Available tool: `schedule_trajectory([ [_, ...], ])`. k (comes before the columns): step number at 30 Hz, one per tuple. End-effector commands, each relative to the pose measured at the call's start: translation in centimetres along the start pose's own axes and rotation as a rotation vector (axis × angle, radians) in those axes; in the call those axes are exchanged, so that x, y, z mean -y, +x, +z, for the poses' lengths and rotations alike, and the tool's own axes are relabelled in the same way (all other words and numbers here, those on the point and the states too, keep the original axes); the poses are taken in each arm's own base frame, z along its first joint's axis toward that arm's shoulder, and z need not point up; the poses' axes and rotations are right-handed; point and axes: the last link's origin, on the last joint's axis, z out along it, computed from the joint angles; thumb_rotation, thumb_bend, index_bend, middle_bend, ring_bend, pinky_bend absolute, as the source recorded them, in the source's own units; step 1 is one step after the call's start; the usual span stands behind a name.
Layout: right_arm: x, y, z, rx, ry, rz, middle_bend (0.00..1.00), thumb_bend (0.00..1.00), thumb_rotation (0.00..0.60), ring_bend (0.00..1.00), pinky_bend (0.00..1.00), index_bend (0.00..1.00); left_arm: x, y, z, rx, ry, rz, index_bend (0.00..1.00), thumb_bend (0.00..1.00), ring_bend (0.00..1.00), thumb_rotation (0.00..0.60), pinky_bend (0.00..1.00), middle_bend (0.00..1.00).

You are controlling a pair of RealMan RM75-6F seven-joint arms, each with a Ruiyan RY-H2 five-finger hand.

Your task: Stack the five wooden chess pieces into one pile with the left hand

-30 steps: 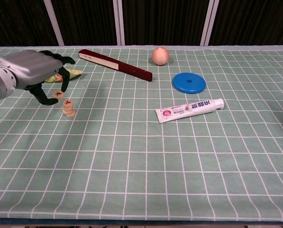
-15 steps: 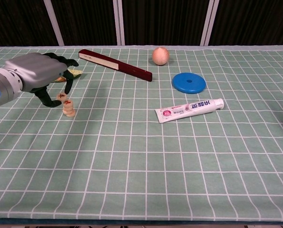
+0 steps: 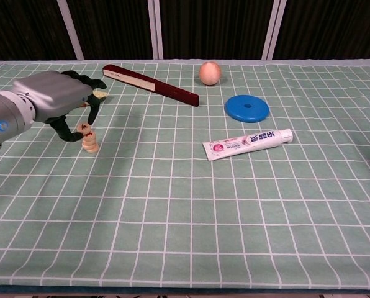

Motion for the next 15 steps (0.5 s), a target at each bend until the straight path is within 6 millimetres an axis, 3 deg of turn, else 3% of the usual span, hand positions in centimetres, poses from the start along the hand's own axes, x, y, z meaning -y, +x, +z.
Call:
schedule_trajectory([
  [1, -0.02, 0.00, 0.00, 0.000, 0.000, -0.001, 0.01, 0.23, 0.600, 0.00, 0.00, 0.06, -0.07, 0.00, 0.08, 0.001, 0.002, -0.002, 0.48, 0.30, 0.00, 0.600, 0.00, 0.00],
  [15, 0.00, -0.02, -0.01, -0.002, 0.001, -0.003, 0.01, 0.23, 0.600, 0.00, 0.00, 0.06, -0.36, -0.08, 0.21, 0.006, 0.002, 0.016, 0.46, 0.30, 0.00, 0.600, 0.00, 0.00],
])
